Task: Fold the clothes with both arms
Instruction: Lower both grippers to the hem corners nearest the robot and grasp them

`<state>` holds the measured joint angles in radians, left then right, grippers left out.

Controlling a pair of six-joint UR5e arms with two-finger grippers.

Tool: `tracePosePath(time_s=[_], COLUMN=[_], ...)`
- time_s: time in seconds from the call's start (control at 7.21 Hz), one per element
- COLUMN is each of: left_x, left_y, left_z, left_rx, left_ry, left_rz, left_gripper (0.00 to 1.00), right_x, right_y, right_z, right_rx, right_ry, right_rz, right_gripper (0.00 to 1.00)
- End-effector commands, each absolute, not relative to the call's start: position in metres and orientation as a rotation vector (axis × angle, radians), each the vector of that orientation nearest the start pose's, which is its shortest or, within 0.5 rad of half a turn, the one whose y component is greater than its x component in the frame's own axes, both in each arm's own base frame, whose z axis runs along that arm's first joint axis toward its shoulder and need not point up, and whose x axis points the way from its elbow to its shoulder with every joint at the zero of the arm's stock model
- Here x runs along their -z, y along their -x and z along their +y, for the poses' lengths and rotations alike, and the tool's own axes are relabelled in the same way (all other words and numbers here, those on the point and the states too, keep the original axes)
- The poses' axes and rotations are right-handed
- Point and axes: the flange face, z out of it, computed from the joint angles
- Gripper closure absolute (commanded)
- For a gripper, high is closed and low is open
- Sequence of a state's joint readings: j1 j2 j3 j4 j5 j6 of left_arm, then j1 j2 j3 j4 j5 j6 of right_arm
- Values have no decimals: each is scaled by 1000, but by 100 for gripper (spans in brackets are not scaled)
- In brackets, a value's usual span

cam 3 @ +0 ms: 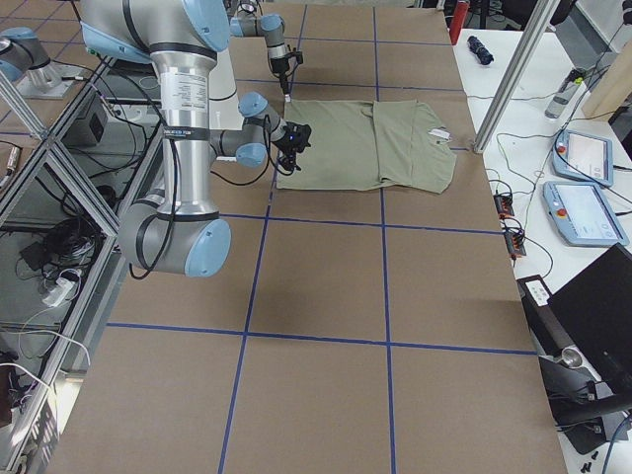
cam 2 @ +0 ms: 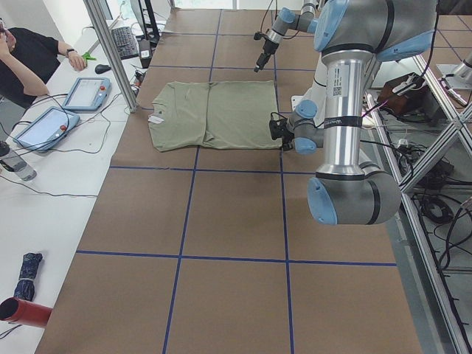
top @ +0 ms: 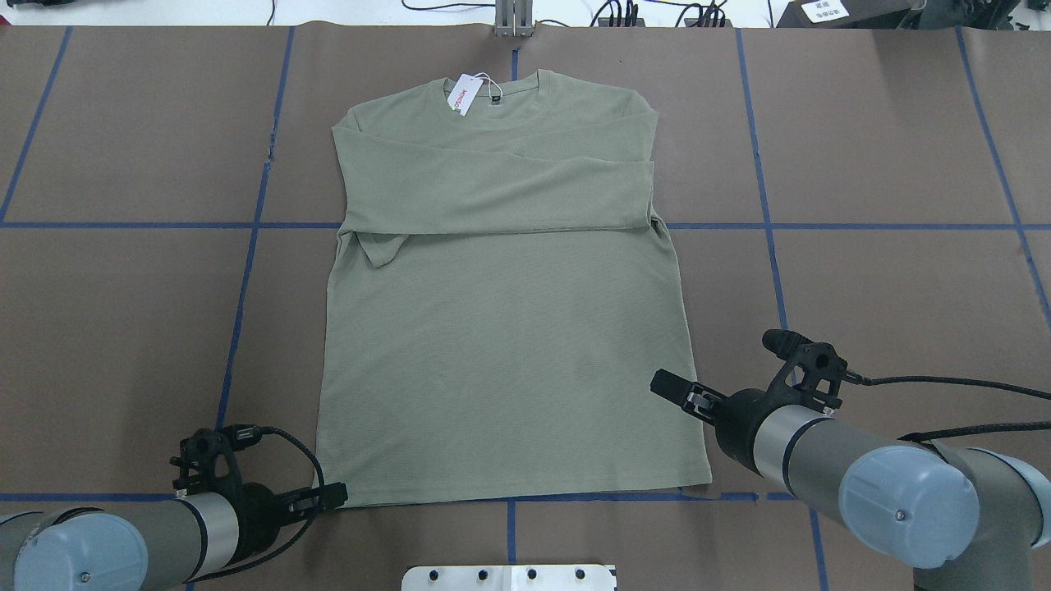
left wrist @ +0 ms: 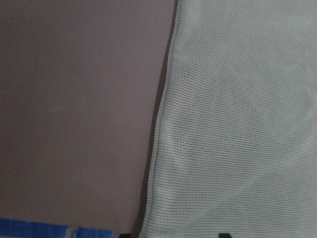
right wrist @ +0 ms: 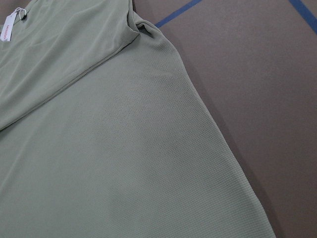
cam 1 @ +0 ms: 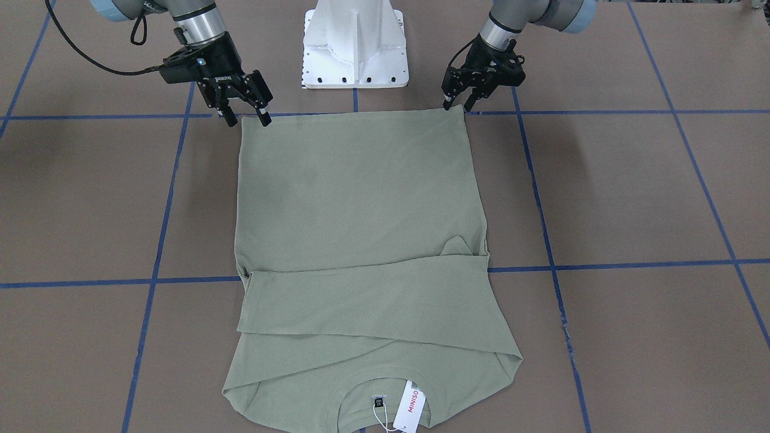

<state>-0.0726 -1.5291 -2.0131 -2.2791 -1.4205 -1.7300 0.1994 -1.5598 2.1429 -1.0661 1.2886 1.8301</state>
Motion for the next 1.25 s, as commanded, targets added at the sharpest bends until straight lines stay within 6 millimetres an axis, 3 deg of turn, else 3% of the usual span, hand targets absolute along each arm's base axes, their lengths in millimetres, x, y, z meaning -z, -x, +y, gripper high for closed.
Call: tracePosePath(time_s=[0.0, 0.28, 0.56, 0.69, 0.83, 1.11], left_x=[-390, -392, -393, -393, -388, -354], left_y=[-467, -468, -468, -469, -467, -450], left_z=[-182, -182, -182, -180, -179, -183], left_rx=[289, 293, 293, 288, 284, 288], left_ry=[-86, -83, -84, -83, -84, -82], left_rz=[1114, 1110, 1109, 1108, 1117, 1187], left_gripper=[37, 52, 91, 100, 100, 100], right_x=[-328, -327, -330, -338, -342, -351], right_y=[422, 422, 425, 432, 433, 446], right_z=[-250, -250, -249, -246, -246, -229], right_rx=[-563, -565, -562, -560, -561, -613], right_ry=[-225, -224, -223, -232, -233, -184], right_rz=[-1103, -1103, -1097, -1078, -1070, -1047], right_gripper=[0, 0, 0, 1, 3, 10])
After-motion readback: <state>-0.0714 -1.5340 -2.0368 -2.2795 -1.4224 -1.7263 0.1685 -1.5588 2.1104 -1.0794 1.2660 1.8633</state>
